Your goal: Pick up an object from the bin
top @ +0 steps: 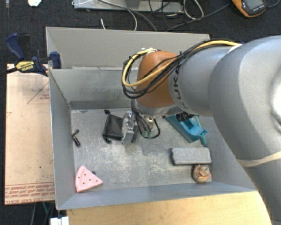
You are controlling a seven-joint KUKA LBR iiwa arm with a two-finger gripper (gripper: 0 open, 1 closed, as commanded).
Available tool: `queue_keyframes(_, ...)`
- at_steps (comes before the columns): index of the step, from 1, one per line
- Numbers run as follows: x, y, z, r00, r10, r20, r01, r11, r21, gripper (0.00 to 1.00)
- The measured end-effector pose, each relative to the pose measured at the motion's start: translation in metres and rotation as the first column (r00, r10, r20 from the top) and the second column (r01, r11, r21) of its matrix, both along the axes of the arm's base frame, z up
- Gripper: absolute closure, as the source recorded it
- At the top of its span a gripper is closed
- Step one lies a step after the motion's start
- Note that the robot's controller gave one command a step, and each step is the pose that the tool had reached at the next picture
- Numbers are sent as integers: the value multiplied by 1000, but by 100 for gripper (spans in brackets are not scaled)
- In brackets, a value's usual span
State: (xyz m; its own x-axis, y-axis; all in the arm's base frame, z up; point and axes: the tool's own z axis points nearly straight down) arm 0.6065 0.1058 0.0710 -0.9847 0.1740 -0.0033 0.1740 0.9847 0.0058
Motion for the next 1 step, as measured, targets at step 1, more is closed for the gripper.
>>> queue_keyframes(1, 0, 0, 0, 1000, 0, 0, 0, 1000, 0, 100)
